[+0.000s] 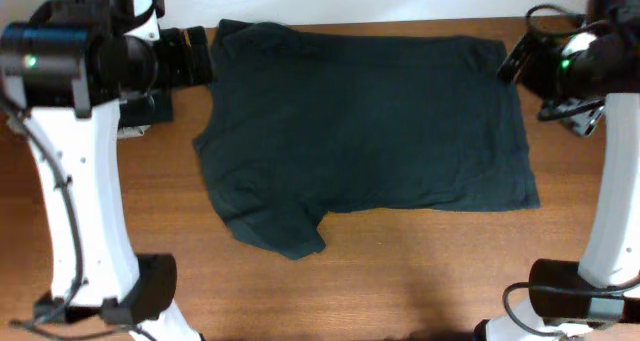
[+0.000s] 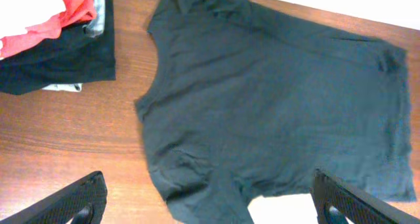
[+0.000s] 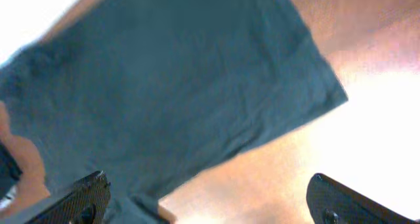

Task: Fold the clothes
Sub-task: 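Lay the shirt flat on the table and open both grippers, then move the left gripper to the shirt's bottom left hem, right to right side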

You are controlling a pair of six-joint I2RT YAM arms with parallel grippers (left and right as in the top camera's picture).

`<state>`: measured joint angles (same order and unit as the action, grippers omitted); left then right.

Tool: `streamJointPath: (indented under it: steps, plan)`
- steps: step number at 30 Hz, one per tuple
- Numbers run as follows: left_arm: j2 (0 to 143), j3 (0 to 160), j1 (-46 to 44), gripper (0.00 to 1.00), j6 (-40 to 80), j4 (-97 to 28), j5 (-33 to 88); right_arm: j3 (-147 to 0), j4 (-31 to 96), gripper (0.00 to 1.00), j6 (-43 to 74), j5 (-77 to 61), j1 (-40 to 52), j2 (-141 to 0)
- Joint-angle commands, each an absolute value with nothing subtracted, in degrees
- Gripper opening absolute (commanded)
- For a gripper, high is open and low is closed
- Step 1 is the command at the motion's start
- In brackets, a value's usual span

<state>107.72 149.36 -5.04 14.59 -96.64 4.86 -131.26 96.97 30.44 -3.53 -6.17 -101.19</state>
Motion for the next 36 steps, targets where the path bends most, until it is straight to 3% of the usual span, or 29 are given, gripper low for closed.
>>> streamJointPath:
  steps: [1, 10, 25, 36]
  plan:
    - [101.54, 143.31, -5.65, 0.99, 15.40, -96.71, 4.49, -126.13, 97.32, 0.99, 32.29, -0.75, -6.02, -97.58]
    - [95.42, 115.04, -5.65, 0.99, 16.62, -95.11, 4.67, -114.24, 95.81, 0.99, 32.49, 1.13, -6.00, -93.95]
    - [91.48, 74.11, -5.65, 0.99, 18.81, -75.09, 8.27, -91.35, 74.89, 0.99, 32.45, 1.10, -6.13, -94.02]
    - [91.92, 53.41, -10.76, 0.99, 22.57, -56.99, 14.20, -88.97, 71.72, 0.99, 31.94, 1.15, -6.13, -94.06]
